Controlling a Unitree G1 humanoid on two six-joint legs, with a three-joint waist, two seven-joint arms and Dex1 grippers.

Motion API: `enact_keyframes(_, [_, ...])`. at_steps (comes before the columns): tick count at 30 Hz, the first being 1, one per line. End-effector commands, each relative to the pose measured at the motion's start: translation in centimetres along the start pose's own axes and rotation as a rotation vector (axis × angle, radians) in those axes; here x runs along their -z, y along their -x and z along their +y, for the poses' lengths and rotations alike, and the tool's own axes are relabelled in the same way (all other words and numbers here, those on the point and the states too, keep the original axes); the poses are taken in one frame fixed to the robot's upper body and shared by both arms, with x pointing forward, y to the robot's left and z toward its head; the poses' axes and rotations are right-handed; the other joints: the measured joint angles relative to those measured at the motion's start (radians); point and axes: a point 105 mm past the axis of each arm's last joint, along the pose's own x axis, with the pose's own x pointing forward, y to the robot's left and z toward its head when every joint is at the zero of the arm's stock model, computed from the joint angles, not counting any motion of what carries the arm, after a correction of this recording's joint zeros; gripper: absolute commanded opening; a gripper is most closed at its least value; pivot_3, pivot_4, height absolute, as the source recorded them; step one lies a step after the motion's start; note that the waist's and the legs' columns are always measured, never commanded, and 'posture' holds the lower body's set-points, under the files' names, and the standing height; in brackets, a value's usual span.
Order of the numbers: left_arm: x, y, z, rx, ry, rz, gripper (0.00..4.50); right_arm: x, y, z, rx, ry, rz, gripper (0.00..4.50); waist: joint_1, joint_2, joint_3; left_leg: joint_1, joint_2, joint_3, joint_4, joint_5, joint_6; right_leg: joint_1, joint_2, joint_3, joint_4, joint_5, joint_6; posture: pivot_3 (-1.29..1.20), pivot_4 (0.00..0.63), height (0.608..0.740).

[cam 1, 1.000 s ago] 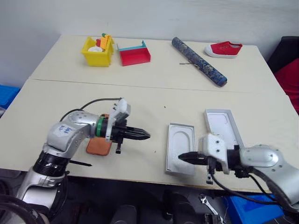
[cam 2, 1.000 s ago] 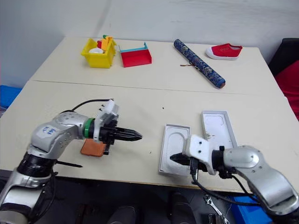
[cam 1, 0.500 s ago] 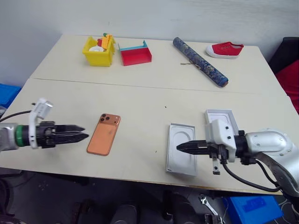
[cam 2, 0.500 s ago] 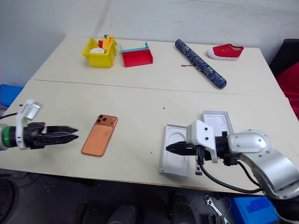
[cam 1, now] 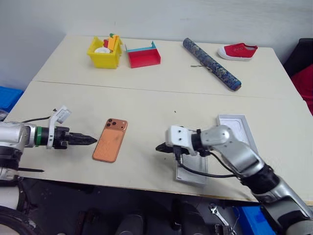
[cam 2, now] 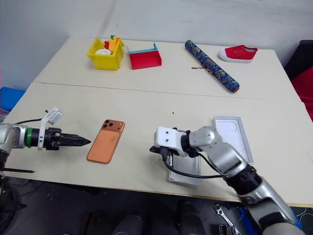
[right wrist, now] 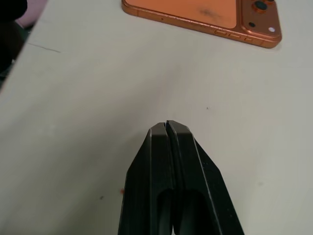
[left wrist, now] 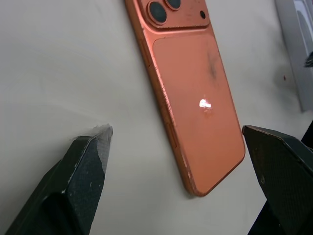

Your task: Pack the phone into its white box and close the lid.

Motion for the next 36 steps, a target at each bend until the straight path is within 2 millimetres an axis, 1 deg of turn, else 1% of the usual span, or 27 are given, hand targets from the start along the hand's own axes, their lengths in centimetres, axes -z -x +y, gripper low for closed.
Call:
enact_keyframes(1, [2.3, -2.9, -0.1, 0.043, 0.075, 0.122, 4.47, -0.5, -1.3, -0.5, 0.005, 0.045, 0.011, 0.00, 0.001, 0.002, -0.002, 0.000, -0.001, 0.000, 0.000, 0.000, 0.000, 0.000, -0.001, 0.000, 0.000, 0.000, 0.000, 0.00, 0.150, 0.740])
enact_keyframes(5, [2.9, -4.8, -1.5, 0.116, 0.113, 0.163, 4.47, -0.8, -2.4, -1.0, 0.009, 0.059, 0.015, 0.00, -0.001, 0.010, -0.008, 0.001, -0.003, 0.000, 0.000, 0.001, 0.001, 0.001, -0.002, 0.001, 0.000, 0.000, 0.001, 0.00, 0.150, 0.740])
enact_keyframes(9, [4.2, -6.6, -3.1, 0.168, 0.127, 0.238, 4.47, -1.2, -3.2, -1.3, 0.010, 0.074, 0.017, 0.00, -0.001, 0.013, -0.010, 0.001, -0.004, -0.001, 0.000, 0.001, 0.002, 0.001, -0.002, 0.003, 0.000, 0.001, 0.002, 0.00, 0.150, 0.740])
enact_keyframes(12, [4.6, -7.8, -3.7, 0.170, 0.149, 0.255, 4.47, -1.3, -3.8, -0.8, -0.022, 0.100, 0.028, 0.00, -0.001, 0.017, -0.014, 0.001, -0.004, -0.002, 0.000, 0.001, 0.002, 0.001, -0.002, 0.003, 0.000, 0.001, 0.002, 0.00, 0.150, 0.740])
enact_keyframes(15, [4.7, -8.4, -4.2, 0.167, 0.174, 0.251, 4.47, -1.0, -4.3, -0.5, -0.032, 0.102, 0.041, 0.00, -0.002, 0.021, -0.017, 0.002, -0.006, -0.004, 0.000, 0.001, 0.003, 0.001, -0.003, 0.004, 0.002, 0.001, 0.002, 0.00, 0.150, 0.740])
enact_keyframes(17, [5.2, -8.4, -4.2, 0.149, 0.179, 0.270, 4.47, -0.7, -4.5, -0.5, -0.031, 0.102, 0.051, 0.00, -0.004, 0.021, -0.018, 0.002, -0.007, -0.004, 0.000, 0.001, 0.003, 0.002, -0.004, 0.005, 0.002, 0.001, 0.002, 0.00, 0.150, 0.740])
enact_keyframes(19, [5.6, -8.2, -3.5, 0.086, 0.185, 0.285, 4.47, -0.5, -4.7, -0.5, -0.033, 0.103, 0.058, 0.00, -0.007, 0.021, -0.022, 0.003, -0.007, -0.004, 0.000, 0.001, 0.003, 0.002, -0.004, 0.006, 0.002, 0.001, 0.002, 0.00, 0.150, 0.740])
enact_keyframes(21, [5.8, -7.5, -3.0, 0.036, 0.193, 0.297, 4.47, -0.4, -4.8, -0.3, -0.046, 0.106, 0.063, 0.00, -0.011, 0.022, -0.026, 0.004, -0.007, -0.004, -0.001, 0.001, 0.003, 0.002, -0.004, 0.006, 0.003, 0.001, 0.002, 0.00, 0.150, 0.740])
enact_keyframes(25, [5.8, -6.1, -2.8, -0.013, 0.196, 0.320, 4.47, 0.0, -5.1, -0.4, -0.059, 0.134, 0.085, 0.00, -0.029, 0.021, -0.026, 0.008, -0.007, -0.004, -0.002, 0.001, 0.003, 0.006, -0.004, 0.010, 0.003, 0.001, 0.002, 0.00, 0.150, 0.740])
enact_keyframes(28, [5.8, -5.1, -3.2, -0.045, 0.200, 0.343, 4.47, 0.1, -5.4, -0.8, -0.053, 0.141, 0.090, 0.00, -0.048, 0.021, -0.027, 0.017, -0.004, -0.004, -0.007, 0.000, 0.001, 0.012, -0.001, 0.013, 0.000, 0.001, 0.002, 0.00, 0.150, 0.740])
enact_keyframes(31, [6.1, -4.5, -3.8, -0.063, 0.197, 0.375, 4.47, -0.2, -5.7, -0.9, -0.057, 0.140, 0.076, 0.00, -0.060, 0.020, -0.027, 0.019, 0.000, -0.004, -0.009, -0.001, -0.002, 0.012, 0.001, 0.016, -0.001, 0.001, 0.002, 0.00, 0.150, 0.740])
enact_keyframes(34, [6.4, -4.4, -4.3, -0.072, 0.191, 0.398, 4.47, -0.4, -6.0, -0.8, -0.065, 0.139, 0.063, 0.00, -0.063, 0.020, -0.027, 0.020, 0.001, -0.005, -0.011, -0.002, -0.003, 0.009, 0.003, 0.019, -0.001, 0.000, 0.001, 0.00, 0.150, 0.740])
enact_keyframes(36, [6.6, -4.7, -4.3, -0.077, 0.204, 0.398, 4.47, -0.7, -6.3, -0.9, -0.066, 0.134, 0.053, 0.00, -0.065, 0.020, -0.027, 0.020, 0.001, -0.005, -0.011, -0.002, -0.004, 0.009, 0.003, 0.021, -0.001, 0.000, 0.000, 0.00, 0.150, 0.740])
